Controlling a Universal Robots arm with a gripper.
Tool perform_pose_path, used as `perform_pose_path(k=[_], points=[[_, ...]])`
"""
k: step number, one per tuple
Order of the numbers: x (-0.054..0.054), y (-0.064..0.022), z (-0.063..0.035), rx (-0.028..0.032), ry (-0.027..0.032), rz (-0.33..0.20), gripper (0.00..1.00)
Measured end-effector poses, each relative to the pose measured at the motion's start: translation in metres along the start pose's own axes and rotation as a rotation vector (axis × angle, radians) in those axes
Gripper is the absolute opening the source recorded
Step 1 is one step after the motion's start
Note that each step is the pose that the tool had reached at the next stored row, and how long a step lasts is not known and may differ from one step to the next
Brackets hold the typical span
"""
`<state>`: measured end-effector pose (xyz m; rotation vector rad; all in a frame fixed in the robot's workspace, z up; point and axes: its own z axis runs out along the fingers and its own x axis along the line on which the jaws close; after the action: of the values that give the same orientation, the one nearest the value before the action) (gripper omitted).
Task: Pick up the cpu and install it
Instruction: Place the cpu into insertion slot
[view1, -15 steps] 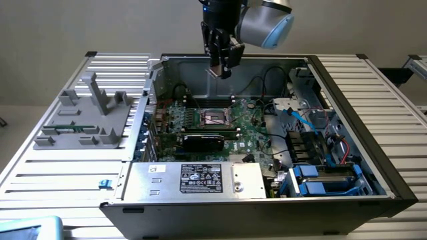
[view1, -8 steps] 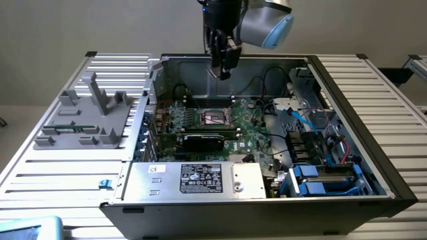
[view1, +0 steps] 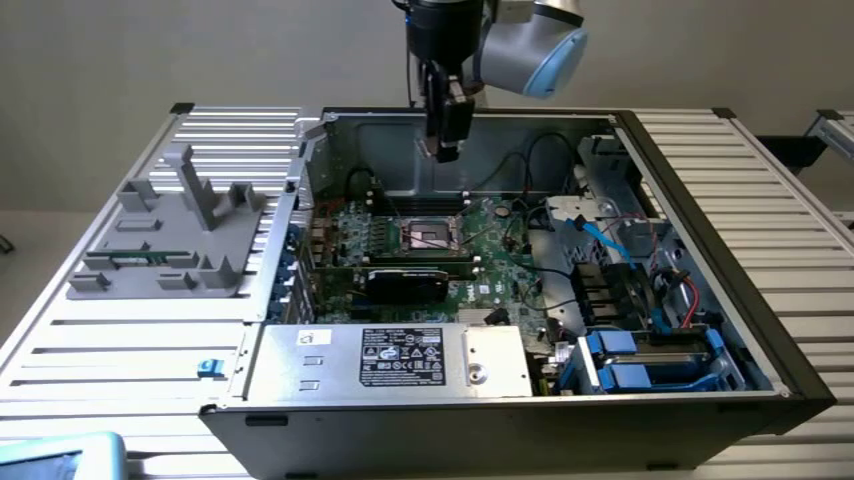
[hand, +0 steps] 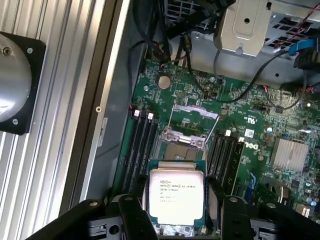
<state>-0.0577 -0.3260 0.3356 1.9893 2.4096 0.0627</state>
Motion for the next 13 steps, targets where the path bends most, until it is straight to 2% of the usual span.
perform_pose_path(k=[8,10,13], points=[[-0.0001,-0.0001,0.0014,-0.0017,-0.0047,0.134,0.56],[-0.0003,-0.0002,0.0015,-0.0026,-0.0025,0.149,0.56],[-0.0003,-0.0001,0.0015,-0.0025,-0.0022,0.15,0.56]])
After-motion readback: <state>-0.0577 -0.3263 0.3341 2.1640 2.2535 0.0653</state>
